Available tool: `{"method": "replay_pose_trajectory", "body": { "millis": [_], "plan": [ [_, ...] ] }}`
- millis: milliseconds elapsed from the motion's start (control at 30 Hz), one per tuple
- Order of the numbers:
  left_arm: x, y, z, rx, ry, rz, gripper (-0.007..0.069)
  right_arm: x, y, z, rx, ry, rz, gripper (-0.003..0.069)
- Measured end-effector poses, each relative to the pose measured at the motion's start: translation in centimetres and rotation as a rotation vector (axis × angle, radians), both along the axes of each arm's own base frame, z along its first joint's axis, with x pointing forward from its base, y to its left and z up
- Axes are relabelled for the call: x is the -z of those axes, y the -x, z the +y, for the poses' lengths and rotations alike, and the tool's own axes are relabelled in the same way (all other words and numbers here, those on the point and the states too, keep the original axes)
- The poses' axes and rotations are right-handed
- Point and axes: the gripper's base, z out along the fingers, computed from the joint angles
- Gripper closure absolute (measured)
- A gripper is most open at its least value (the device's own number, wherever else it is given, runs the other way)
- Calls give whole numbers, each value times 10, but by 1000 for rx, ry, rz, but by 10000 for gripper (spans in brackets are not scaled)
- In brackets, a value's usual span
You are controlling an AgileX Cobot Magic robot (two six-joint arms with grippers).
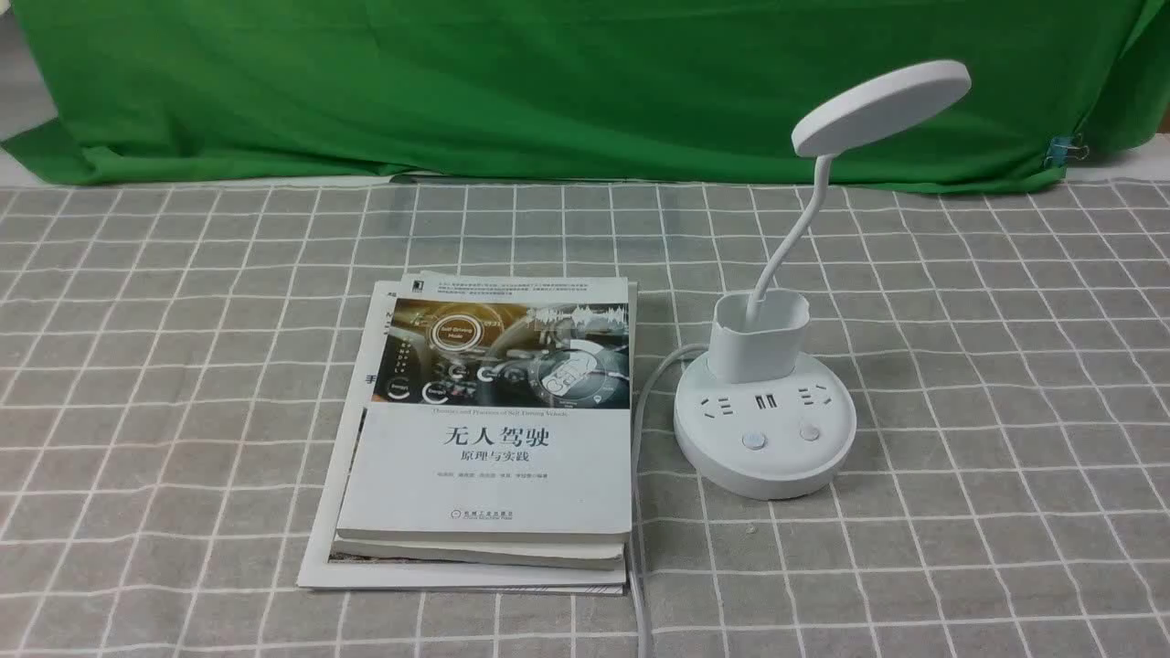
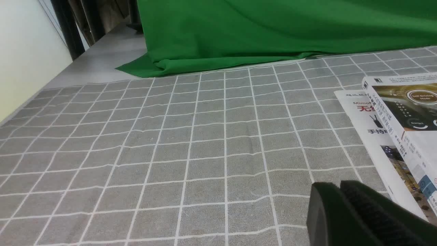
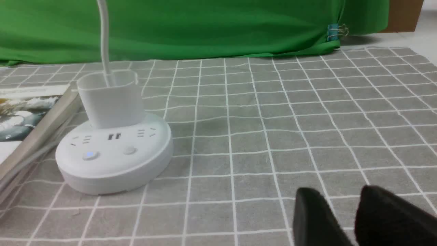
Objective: Turn on the desk lamp on the grey coffee tablecloth with your hand.
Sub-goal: 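Press the button on the base of the white desk lamp with the right gripper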
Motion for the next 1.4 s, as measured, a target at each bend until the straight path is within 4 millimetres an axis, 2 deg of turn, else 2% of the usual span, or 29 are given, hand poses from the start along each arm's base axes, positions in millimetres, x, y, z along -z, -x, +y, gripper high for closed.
{"method": "replay_pose_trajectory", "body": {
  "millis": [1267,1333,1400],
  "plan": [
    [0,0,0,0,0,0,606,-1,0,0,2,-2,-16,417],
    [0,0,0,0,0,0,606,-4,-1,-1,10,-24,-48,417],
    [0,0,0,0,0,0,606,-11,-1,-1,34,-150,-109,417]
  ]
}}
